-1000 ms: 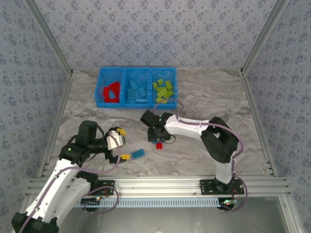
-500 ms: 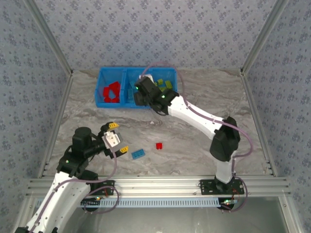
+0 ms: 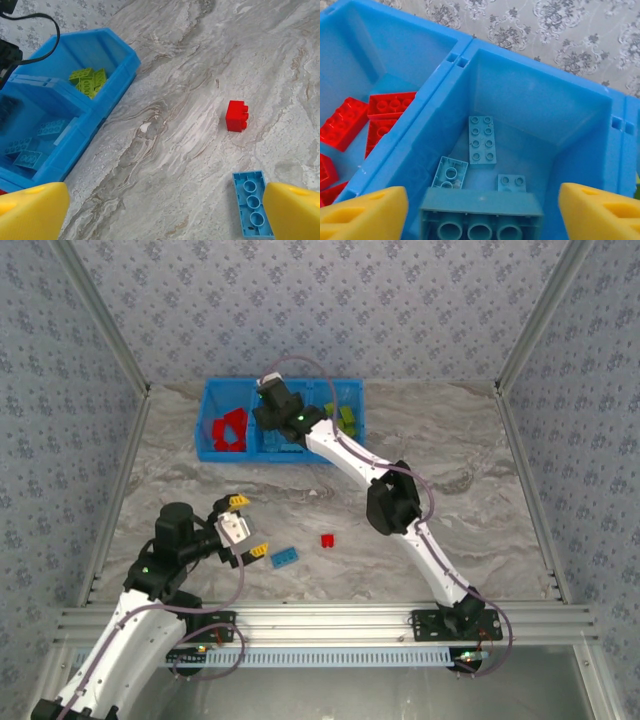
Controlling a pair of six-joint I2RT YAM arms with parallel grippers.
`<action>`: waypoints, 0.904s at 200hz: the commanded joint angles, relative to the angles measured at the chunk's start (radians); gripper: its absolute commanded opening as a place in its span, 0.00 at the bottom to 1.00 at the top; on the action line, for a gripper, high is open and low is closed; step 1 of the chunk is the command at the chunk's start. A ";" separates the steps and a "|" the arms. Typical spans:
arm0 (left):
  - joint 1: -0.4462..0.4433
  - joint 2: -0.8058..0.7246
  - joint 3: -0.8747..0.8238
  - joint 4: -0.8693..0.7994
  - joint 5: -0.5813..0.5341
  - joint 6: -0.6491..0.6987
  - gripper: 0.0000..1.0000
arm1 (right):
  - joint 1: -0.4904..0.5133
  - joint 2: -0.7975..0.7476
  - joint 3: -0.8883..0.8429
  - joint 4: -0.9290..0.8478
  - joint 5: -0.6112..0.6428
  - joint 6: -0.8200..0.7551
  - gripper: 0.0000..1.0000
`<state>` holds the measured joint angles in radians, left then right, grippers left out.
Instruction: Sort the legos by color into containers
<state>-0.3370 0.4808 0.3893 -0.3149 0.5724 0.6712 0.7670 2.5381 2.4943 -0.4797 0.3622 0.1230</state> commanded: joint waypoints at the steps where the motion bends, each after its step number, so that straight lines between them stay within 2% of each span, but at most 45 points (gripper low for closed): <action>1: -0.007 0.004 -0.007 0.031 0.048 0.018 0.99 | -0.008 -0.010 0.075 -0.004 -0.009 -0.049 0.86; 41: -0.008 0.033 -0.010 0.055 0.082 -0.028 0.99 | -0.023 -0.136 0.071 -0.112 -0.040 -0.056 0.88; 63: -0.010 0.056 -0.011 0.107 0.074 -0.129 0.99 | -0.024 -0.274 -0.020 -0.217 -0.063 -0.056 0.89; 81: -0.010 0.079 0.018 0.118 0.020 -0.212 0.99 | -0.024 -0.445 -0.181 -0.249 -0.103 -0.034 0.89; 101: -0.011 0.124 0.120 0.112 -0.145 -0.503 0.99 | -0.022 -0.669 -0.434 -0.227 -0.144 0.018 0.89; 112: -0.010 0.191 0.243 -0.014 -0.192 -0.561 0.99 | -0.021 -0.782 -0.574 -0.211 -0.157 0.053 0.90; 123: -0.011 0.279 0.355 -0.156 -0.184 -0.573 0.99 | -0.021 -0.896 -0.718 -0.209 -0.163 0.094 0.91; 132: -0.018 0.335 0.401 -0.201 -0.171 -0.634 0.99 | -0.020 -0.991 -0.829 -0.215 -0.166 0.138 0.91; 154: -0.107 0.395 0.390 -0.105 -0.228 -0.902 0.99 | -0.017 -1.184 -1.043 -0.272 -0.164 0.225 0.93; 169: -0.223 0.430 0.365 -0.031 -0.354 -1.072 0.99 | -0.024 -1.287 -1.141 -0.351 -0.153 0.324 0.94; 181: -0.319 0.475 0.363 -0.010 -0.455 -1.175 0.97 | -0.044 -1.357 -1.197 -0.408 -0.192 0.416 0.95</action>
<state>-0.5182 0.8944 0.7750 -0.3595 0.3130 -0.1688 0.7448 1.2652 1.4090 -0.7383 0.2104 0.3321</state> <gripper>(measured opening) 0.982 0.943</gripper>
